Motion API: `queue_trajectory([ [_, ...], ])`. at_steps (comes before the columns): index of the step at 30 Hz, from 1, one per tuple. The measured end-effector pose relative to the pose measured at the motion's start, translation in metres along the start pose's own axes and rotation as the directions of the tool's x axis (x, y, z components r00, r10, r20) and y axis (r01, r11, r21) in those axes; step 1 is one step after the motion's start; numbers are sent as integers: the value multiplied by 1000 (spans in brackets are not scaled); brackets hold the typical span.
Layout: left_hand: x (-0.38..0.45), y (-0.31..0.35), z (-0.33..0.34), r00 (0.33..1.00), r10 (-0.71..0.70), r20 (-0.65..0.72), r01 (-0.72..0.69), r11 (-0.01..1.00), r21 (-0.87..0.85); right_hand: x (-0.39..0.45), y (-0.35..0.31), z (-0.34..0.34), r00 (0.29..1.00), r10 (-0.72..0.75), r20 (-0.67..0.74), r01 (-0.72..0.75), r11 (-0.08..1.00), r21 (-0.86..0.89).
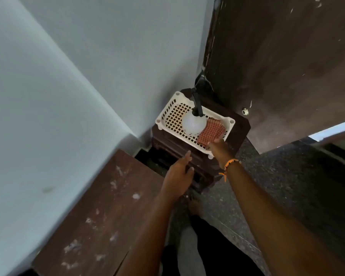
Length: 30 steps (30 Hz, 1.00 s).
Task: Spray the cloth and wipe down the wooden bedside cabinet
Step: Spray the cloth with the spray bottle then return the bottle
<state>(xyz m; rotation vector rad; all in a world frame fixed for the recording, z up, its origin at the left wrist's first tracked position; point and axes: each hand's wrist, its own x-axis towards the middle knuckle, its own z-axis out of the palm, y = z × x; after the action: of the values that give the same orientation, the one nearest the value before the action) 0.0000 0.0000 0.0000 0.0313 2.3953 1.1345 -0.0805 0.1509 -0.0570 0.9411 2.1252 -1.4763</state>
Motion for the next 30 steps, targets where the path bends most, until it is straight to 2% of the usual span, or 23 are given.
queue_trajectory([
  [2,21,1,7,997,-71,11,72,997,-40,25,0,2,988,154,-29,-148,976,162],
  [4,33,0,10,991,-134,14,134,990,-51,41,-4,6,968,248,36,-248,925,289],
  [6,43,-3,16,987,-161,23,162,984,-69,47,-11,11,952,296,81,-307,906,292],
  [10,55,-7,19,982,-190,14,190,977,-98,67,-21,20,962,266,69,-275,930,245],
  [14,64,-6,19,964,-263,31,263,944,-199,77,-19,18,961,254,109,-269,950,161],
  [18,72,-1,18,948,-313,48,311,892,-326,63,-18,4,985,156,75,-166,975,150],
  [21,76,12,16,942,-332,38,308,817,-487,33,-21,-12,991,66,119,-90,976,201],
  [24,79,29,13,940,-326,100,320,742,-589,-4,-25,-31,978,-35,206,-4,983,183],
  [26,79,30,13,940,-275,199,337,684,-646,-28,-28,-40,938,-93,335,59,992,109],
  [27,79,31,12,941,-247,230,337,639,-692,-36,-28,-43,896,-113,430,94,993,67],
  [30,66,31,9,911,-287,297,394,390,-832,-53,-26,-38,759,-144,635,248,966,-77],
])
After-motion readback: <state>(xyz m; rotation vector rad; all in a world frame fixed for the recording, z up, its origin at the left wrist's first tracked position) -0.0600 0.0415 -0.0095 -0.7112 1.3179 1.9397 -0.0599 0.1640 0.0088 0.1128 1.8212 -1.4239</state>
